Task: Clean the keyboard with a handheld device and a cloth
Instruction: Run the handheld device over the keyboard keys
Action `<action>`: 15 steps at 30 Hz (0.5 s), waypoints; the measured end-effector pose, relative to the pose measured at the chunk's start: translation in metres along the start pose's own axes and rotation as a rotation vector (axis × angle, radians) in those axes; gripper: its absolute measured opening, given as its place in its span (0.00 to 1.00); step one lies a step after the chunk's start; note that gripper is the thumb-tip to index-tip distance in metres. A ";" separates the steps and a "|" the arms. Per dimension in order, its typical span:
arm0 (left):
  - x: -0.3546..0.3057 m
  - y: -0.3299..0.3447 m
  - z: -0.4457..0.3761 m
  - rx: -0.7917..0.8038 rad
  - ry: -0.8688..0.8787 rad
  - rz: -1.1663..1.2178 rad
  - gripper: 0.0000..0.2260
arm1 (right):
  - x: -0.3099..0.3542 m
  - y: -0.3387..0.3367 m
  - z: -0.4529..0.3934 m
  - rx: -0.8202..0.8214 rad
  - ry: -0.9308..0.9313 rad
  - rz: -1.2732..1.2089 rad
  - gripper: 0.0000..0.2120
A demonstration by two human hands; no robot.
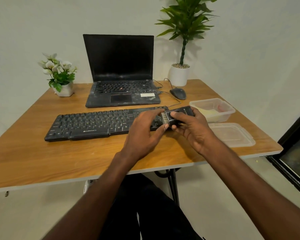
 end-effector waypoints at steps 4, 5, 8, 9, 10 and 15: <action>-0.005 0.005 0.000 -0.006 0.011 0.064 0.22 | 0.003 -0.005 0.005 -0.031 0.013 0.065 0.24; -0.006 0.007 -0.001 -0.015 0.011 0.084 0.21 | 0.004 -0.007 0.005 -0.030 0.020 0.073 0.24; -0.008 0.010 -0.004 -0.046 0.003 0.116 0.19 | 0.007 -0.010 0.005 -0.006 0.060 0.065 0.27; -0.008 0.011 -0.005 -0.047 0.003 0.118 0.19 | 0.007 -0.011 0.005 0.001 0.080 0.064 0.28; -0.009 0.011 -0.005 -0.046 0.006 0.120 0.19 | 0.007 -0.010 0.005 0.008 0.101 0.062 0.28; -0.006 0.011 -0.004 -0.043 0.019 0.154 0.18 | 0.002 -0.005 0.006 -0.003 0.143 0.054 0.28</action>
Point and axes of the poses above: each hand's wrist, its own z-axis away from the middle knuckle, its own y-axis out of the palm, x = y × z, the point moved 6 cm from there along -z, towards the middle knuckle, and after that the axes turned 7 degrees about x, right-handed, at the moved point
